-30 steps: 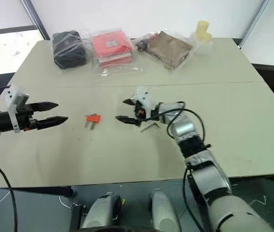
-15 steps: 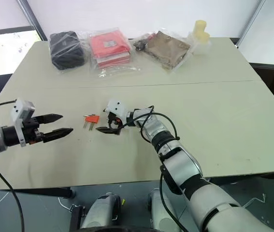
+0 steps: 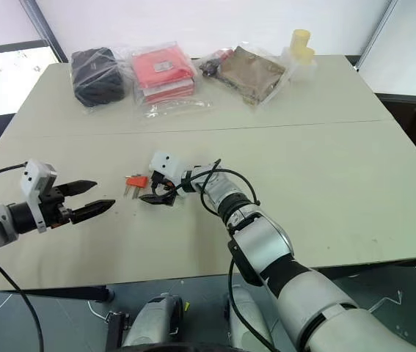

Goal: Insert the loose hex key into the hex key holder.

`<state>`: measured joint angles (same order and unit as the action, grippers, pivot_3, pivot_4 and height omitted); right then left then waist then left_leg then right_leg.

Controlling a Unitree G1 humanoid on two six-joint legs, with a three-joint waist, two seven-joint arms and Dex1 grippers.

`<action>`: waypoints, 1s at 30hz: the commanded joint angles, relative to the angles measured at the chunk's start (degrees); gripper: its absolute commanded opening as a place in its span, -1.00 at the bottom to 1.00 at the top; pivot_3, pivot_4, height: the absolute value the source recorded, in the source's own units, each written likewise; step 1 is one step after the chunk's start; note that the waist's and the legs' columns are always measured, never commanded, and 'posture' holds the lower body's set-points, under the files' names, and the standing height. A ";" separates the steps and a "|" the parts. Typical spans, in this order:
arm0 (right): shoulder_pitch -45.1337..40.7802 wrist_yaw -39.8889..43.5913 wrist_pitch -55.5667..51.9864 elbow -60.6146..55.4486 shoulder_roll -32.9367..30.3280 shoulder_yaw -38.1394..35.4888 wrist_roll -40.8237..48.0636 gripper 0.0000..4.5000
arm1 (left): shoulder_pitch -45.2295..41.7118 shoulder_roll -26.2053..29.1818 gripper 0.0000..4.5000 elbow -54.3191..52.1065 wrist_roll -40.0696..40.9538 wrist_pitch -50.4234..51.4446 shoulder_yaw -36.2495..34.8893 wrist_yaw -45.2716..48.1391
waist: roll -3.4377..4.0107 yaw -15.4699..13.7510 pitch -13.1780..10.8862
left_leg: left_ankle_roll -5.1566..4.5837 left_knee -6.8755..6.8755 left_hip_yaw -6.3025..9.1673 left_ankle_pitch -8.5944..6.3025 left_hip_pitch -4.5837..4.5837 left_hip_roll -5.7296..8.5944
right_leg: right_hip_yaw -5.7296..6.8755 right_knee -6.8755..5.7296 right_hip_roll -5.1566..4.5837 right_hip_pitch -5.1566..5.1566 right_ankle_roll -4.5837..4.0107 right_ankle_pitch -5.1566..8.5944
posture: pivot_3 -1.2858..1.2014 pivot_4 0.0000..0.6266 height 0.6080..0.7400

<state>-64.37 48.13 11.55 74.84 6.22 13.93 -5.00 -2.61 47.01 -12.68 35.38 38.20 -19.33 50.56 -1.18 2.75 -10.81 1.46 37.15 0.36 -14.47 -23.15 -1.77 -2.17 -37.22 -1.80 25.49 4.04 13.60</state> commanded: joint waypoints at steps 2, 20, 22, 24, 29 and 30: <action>-2.49 -2.08 -0.64 0.16 2.24 -0.95 -1.60 1.00 | 0.29 -0.50 1.00 -2.51 0.44 -0.88 -1.96 -1.59 | 0.00 0.00 0.00 | 0.00 0.00 0.01 0.00 0.00 0.00 | 0.00 0.00 0.00 0.00 0.00 0.00 | 0.03 -0.52 1.00; -1.74 -4.26 -0.97 1.10 3.44 -1.43 -6.18 -0.24 | 1.07 -2.78 1.00 -3.28 -0.09 -1.89 -1.27 -4.90 | -0.01 -0.04 0.01 | 0.02 -0.02 0.01 0.01 0.04 -0.01 | 0.00 0.00 -0.01 -0.03 -0.02 -0.01 | 0.03 -0.52 1.00; -1.69 -4.45 -1.19 1.08 3.53 -1.85 -5.91 -0.24 | 0.80 -2.90 1.00 -3.00 -0.30 -2.14 -0.90 -4.99 | -0.01 -0.05 0.01 | 0.02 -0.01 0.01 0.01 0.04 -0.01 | 0.01 0.00 -0.01 -0.03 -0.02 -0.01 | 0.03 -0.52 1.00; -1.77 -4.74 -1.66 0.99 3.84 -2.28 -5.62 -0.24 | 0.41 -2.98 1.00 -2.68 -0.47 -2.38 -0.36 -5.10 | -0.01 -0.06 0.01 | 0.02 -0.01 0.01 0.01 0.04 0.00 | 0.01 0.00 -0.01 -0.03 -0.02 -0.01 | 0.03 -0.52 1.00; -2.20 -7.58 1.81 -0.01 3.79 -0.90 -7.47 -0.24 | -0.36 -3.27 1.00 -1.94 -1.23 -3.00 0.80 -5.10 | -0.01 -0.04 0.01 | 0.03 -0.02 0.01 0.01 0.04 0.00 | 0.01 0.00 0.02 -0.04 -0.02 -0.01 | 0.03 -0.52 1.00; -2.36 -8.27 2.76 -0.23 3.58 -0.52 -8.01 -0.24 | -0.44 -3.35 1.00 -1.88 -1.37 -3.04 0.85 -5.05 | -0.01 -0.04 0.01 | 0.03 -0.02 0.01 0.01 0.04 0.00 | 0.01 0.00 0.02 -0.03 -0.02 -0.01 | 0.03 -0.52 1.00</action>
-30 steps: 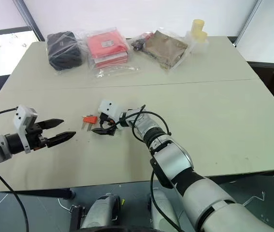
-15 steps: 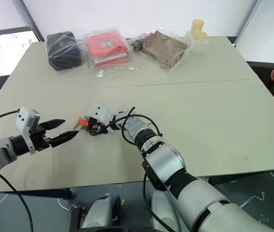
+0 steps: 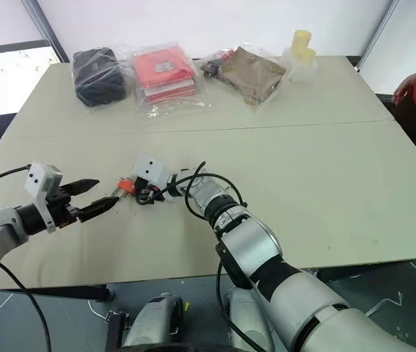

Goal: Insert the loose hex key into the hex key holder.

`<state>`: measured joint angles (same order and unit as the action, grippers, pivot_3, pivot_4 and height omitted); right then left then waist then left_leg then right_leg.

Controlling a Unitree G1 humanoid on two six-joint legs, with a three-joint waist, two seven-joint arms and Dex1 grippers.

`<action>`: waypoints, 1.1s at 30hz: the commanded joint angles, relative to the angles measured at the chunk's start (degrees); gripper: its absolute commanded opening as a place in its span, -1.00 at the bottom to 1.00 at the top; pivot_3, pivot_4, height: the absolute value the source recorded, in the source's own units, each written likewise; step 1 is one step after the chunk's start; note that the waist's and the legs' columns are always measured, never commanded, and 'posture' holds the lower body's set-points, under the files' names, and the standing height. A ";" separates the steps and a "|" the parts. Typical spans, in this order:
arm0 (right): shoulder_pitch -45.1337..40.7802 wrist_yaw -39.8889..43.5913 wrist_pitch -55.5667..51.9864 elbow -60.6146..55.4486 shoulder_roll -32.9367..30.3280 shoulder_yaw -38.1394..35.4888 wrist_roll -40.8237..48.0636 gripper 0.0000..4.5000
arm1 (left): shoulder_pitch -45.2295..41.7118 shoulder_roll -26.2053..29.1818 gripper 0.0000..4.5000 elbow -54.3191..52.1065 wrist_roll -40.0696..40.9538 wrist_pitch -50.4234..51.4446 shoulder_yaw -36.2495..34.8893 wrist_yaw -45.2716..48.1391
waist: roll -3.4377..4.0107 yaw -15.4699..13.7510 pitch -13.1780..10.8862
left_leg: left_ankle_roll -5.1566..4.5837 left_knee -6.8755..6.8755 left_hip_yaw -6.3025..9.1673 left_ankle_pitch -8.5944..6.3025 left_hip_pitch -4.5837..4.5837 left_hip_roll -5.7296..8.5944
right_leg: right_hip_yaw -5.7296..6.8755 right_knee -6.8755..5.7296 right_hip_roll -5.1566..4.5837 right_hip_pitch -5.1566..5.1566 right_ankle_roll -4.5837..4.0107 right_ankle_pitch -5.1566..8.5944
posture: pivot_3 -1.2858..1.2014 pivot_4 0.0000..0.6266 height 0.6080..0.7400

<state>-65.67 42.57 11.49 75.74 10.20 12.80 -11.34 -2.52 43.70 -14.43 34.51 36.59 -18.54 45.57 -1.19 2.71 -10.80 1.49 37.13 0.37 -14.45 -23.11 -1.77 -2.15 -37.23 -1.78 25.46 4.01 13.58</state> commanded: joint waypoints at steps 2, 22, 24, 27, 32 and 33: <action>-1.55 -3.51 6.18 -2.24 -1.47 1.46 -2.85 -0.24 | -0.59 -0.23 1.00 0.07 -0.67 -1.53 0.03 0.13 | 0.00 -0.03 0.00 | 0.00 0.00 0.00 0.00 -0.01 0.00 | 0.00 0.00 0.01 0.00 0.00 0.00 | 0.03 -0.52 1.00; 3.94 -27.22 44.42 -33.55 -35.26 16.02 -31.42 -0.24 | -19.35 -3.22 1.00 15.12 -0.66 -4.01 7.33 7.30 | -0.05 -0.26 0.02 | 0.07 0.07 -0.16 0.05 -0.08 0.25 | 0.03 0.01 0.11 -0.02 0.01 0.00 | 0.03 -0.52 1.00; 4.45 -30.45 45.11 -34.33 -37.91 15.65 -33.50 -0.24 | -22.68 -4.57 1.00 17.11 0.10 -3.45 8.21 8.77 | -0.05 -0.28 0.02 | 0.06 0.07 -0.17 0.06 -0.08 0.26 | 0.01 0.00 0.13 -0.02 0.01 0.00 | 0.03 -0.52 1.00; 4.96 -34.28 45.74 -33.77 -41.61 15.63 -36.03 -0.24 | -28.01 -6.83 1.00 21.71 -0.67 -4.32 11.12 12.93 | -0.06 -0.14 0.02 | 0.06 0.08 -0.21 0.06 -0.05 0.25 | -0.04 -0.01 0.20 -0.02 0.01 0.00 | 0.03 -0.52 1.00; 5.80 -36.98 46.24 -33.86 -45.36 15.47 -36.84 -0.24 | -35.70 -12.02 1.00 32.46 -5.91 -12.65 16.73 18.79 | -0.06 -0.12 0.02 | 0.06 0.09 -0.23 0.07 -0.06 0.27 | -0.04 0.01 0.23 -0.02 0.02 0.00 | 0.03 -0.52 1.00; 6.09 -37.08 46.20 -34.34 -45.81 15.31 -36.68 -0.24 | -36.85 -13.01 1.00 34.53 -6.66 -14.02 17.36 19.59 | -0.06 -0.10 0.02 | 0.05 0.10 -0.25 0.07 -0.06 0.28 | -0.07 0.01 0.24 -0.02 0.02 0.00 | 0.03 -0.52 1.00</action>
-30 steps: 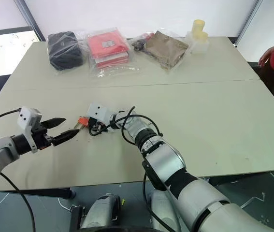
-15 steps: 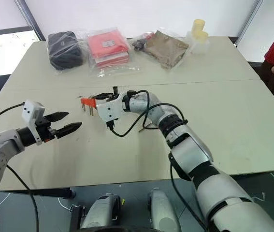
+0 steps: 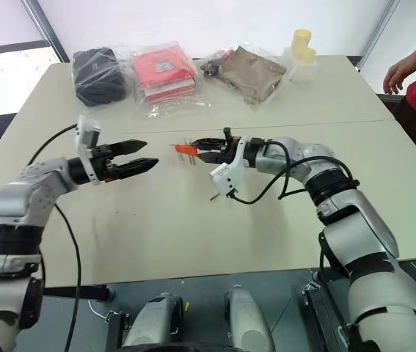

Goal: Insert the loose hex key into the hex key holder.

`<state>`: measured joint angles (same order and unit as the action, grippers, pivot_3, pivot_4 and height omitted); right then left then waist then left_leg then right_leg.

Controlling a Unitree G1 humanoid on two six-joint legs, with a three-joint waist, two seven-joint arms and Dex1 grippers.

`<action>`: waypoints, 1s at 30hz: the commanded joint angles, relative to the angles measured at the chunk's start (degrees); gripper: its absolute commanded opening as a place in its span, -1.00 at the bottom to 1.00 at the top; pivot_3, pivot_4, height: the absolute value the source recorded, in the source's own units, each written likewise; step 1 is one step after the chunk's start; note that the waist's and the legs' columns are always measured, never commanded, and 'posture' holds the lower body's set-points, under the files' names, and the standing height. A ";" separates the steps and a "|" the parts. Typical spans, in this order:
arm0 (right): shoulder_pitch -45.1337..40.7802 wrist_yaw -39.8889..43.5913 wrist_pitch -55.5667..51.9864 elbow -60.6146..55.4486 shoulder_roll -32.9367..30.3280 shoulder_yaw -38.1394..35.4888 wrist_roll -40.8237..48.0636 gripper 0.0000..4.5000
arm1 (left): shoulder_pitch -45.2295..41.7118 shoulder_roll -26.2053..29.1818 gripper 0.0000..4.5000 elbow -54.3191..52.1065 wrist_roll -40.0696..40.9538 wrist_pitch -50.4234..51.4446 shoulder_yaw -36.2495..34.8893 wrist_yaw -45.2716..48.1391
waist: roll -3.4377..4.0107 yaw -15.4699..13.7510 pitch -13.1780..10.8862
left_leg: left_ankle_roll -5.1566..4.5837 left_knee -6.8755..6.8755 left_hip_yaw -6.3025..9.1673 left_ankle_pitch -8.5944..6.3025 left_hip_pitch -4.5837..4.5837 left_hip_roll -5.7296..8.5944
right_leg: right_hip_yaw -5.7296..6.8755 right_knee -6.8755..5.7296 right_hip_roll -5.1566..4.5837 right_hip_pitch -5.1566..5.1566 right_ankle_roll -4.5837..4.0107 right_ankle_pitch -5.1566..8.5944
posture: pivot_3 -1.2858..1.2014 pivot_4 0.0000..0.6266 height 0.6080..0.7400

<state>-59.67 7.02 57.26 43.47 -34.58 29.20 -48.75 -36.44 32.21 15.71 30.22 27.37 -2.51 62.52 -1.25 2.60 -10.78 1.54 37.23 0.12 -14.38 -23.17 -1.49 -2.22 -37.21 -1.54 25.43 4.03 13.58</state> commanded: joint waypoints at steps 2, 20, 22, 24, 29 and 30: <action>0.71 -1.55 0.38 -3.07 -1.80 -1.34 1.00 -0.24 | -5.03 -3.12 1.00 8.16 -3.09 -5.76 2.25 4.55 | 0.00 0.12 0.00 | 0.00 0.00 -0.02 0.00 0.01 0.00 | -0.03 -0.01 0.02 0.00 0.00 0.00 | 0.03 -0.52 1.00; 4.17 1.36 -2.76 -8.94 -4.33 -3.19 4.80 -0.24 | -20.20 -13.15 1.00 34.28 -10.36 -20.11 2.44 12.45 | -0.01 -0.09 0.00 | -0.02 0.11 0.00 0.00 -0.03 0.02 | -0.06 -0.02 0.05 -0.01 0.03 0.00 | 0.03 -0.52 1.00; 4.47 1.64 -2.87 -9.35 -4.47 -3.30 5.07 -0.24 | -20.46 -13.53 1.00 34.77 -10.42 -20.44 2.06 12.62 | -0.01 -0.11 -0.01 | -0.02 0.12 0.00 0.00 -0.04 0.02 | -0.05 -0.02 0.05 -0.01 0.03 0.00 | 0.03 -0.52 1.00; 4.72 1.92 -3.04 -9.60 -4.48 -3.30 5.25 -0.24 | -20.86 -14.04 1.00 35.22 -10.43 -20.78 1.65 12.52 | -0.01 -0.11 -0.01 | -0.02 0.13 0.00 0.00 -0.04 0.02 | -0.05 -0.02 0.04 -0.01 0.03 0.00 | 0.03 -0.52 1.00; 4.62 2.16 -3.23 -9.46 -4.32 -3.15 5.43 -0.24 | -21.19 -14.85 1.00 35.58 -10.76 -21.07 1.25 12.54 | -0.01 -0.13 -0.01 | -0.02 0.13 0.00 0.00 -0.04 0.02 | -0.05 -0.02 0.05 -0.01 0.03 0.00 | 0.03 -0.52 1.00; 4.60 2.18 -3.25 -9.46 -4.29 -3.14 5.44 -0.24 | -21.24 -14.95 1.00 35.64 -10.81 -21.09 1.17 12.54 | -0.01 -0.13 -0.01 | -0.02 0.13 0.00 0.00 -0.04 0.02 | -0.05 -0.02 0.05 -0.01 0.03 0.00 | 0.03 -0.52 1.00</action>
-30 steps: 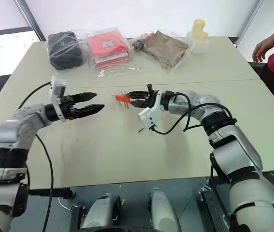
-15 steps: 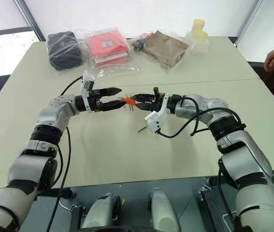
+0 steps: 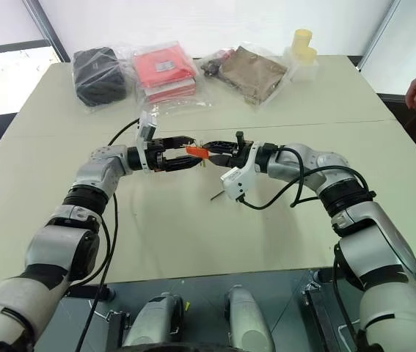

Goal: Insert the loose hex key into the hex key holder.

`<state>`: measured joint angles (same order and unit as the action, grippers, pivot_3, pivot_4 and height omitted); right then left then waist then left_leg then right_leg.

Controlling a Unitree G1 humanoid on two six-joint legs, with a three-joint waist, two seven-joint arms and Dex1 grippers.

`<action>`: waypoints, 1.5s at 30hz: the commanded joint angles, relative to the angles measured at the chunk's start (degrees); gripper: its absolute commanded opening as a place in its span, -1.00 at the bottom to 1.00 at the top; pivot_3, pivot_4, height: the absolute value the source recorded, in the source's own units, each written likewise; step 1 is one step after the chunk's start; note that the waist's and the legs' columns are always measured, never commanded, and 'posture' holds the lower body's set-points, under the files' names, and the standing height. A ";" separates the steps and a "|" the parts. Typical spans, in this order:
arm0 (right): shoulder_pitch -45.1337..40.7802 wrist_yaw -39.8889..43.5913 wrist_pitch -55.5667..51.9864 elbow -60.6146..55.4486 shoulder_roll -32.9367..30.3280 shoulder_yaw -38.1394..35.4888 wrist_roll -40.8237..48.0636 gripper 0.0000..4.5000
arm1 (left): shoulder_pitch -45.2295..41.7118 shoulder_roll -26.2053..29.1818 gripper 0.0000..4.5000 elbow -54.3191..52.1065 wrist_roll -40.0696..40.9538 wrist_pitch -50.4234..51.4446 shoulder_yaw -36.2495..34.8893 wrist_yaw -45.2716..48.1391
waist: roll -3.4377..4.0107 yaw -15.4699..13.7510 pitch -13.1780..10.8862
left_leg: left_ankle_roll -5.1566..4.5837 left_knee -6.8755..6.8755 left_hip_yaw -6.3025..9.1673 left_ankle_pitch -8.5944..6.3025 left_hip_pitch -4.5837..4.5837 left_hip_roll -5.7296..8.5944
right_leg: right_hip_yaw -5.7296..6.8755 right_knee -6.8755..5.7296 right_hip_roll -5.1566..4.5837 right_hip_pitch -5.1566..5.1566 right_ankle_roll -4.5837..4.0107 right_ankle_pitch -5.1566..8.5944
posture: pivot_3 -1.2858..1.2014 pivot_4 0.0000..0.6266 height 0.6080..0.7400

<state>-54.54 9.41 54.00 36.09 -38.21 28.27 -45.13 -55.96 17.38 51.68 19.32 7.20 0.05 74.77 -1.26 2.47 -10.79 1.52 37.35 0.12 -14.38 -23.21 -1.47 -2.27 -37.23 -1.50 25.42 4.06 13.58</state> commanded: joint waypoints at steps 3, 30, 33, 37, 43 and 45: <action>-0.46 -0.14 -0.08 -2.35 -0.58 -2.19 1.99 -0.27 | -1.68 -0.42 0.61 -0.30 -0.32 -1.22 -1.34 0.52 | 0.00 0.06 0.00 | 0.00 0.00 0.00 0.00 0.00 0.00 | 0.00 0.00 0.00 0.00 0.00 0.00 | 0.03 -0.52 1.00; 0.61 -0.08 -1.44 -3.89 -0.67 -2.63 2.51 -0.27 | -2.07 -1.42 0.06 2.31 -4.33 -3.76 -1.61 -0.97 | 0.00 -0.02 0.00 | 0.00 0.03 0.01 0.00 0.00 0.00 | 0.00 -0.02 0.00 -0.01 0.00 0.00 | 0.03 -0.52 1.00; 0.58 0.00 -1.60 -3.98 -0.64 -2.62 2.55 -0.27 | -1.87 -1.59 0.06 2.05 -4.20 -3.60 -1.70 -0.93 | 0.00 -0.02 0.00 | 0.00 0.03 0.01 0.00 0.00 0.00 | 0.00 -0.02 0.00 -0.01 0.01 0.00 | 0.03 -0.52 1.00; 0.63 0.11 -1.66 -4.04 -0.55 -2.63 2.73 -0.27 | -1.75 -1.86 -0.05 1.86 -3.96 -3.36 -1.80 -0.80 | 0.00 -0.02 0.00 | 0.00 0.03 0.01 0.00 0.00 0.00 | 0.00 -0.02 0.00 -0.01 0.01 0.00 | 0.03 -0.52 1.00; 1.04 0.55 -1.91 -4.63 -0.50 -2.72 3.00 -0.27 | -1.68 -2.15 -0.98 1.91 -4.11 -3.65 -2.09 -0.92 | 0.00 -0.04 0.00 | 0.00 0.04 0.01 0.00 0.00 0.00 | 0.00 -0.03 0.00 -0.01 0.01 0.00 | 0.03 -0.52 1.00; 1.41 0.89 -1.86 -4.99 -0.59 -2.84 3.19 -0.27 | -1.77 -2.34 -0.98 1.97 -4.00 -3.90 -2.40 -1.39 | 0.00 -0.03 0.00 | 0.00 0.03 0.01 0.00 0.00 0.00 | 0.00 -0.03 0.00 -0.01 0.01 0.00 | 0.03 -0.52 1.00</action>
<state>-53.16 10.52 50.35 34.18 -38.54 26.92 -44.06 -56.64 14.38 54.12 15.03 4.12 -0.76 75.21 -1.26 2.44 -10.79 1.52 37.38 0.14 -14.38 -23.21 -1.46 -2.27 -37.26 -1.49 25.41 4.07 13.58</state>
